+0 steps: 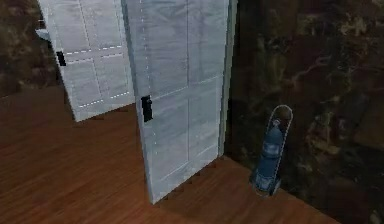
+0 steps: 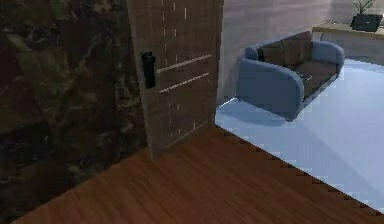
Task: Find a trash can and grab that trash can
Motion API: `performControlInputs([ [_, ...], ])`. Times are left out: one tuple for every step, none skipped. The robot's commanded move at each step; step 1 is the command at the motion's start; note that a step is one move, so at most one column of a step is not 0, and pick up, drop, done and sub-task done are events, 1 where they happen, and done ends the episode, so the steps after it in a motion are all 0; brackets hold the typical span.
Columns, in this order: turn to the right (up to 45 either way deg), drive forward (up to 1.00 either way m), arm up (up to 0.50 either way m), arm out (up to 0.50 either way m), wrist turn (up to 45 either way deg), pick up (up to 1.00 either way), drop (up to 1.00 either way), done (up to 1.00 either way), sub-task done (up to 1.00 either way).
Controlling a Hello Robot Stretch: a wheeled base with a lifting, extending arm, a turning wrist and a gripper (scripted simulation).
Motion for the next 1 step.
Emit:
performControlInputs([
  [-39.0, 0.0, 0.0, 0.0, 0.0, 0.0, 0.0, 0.0, 0.0],
])
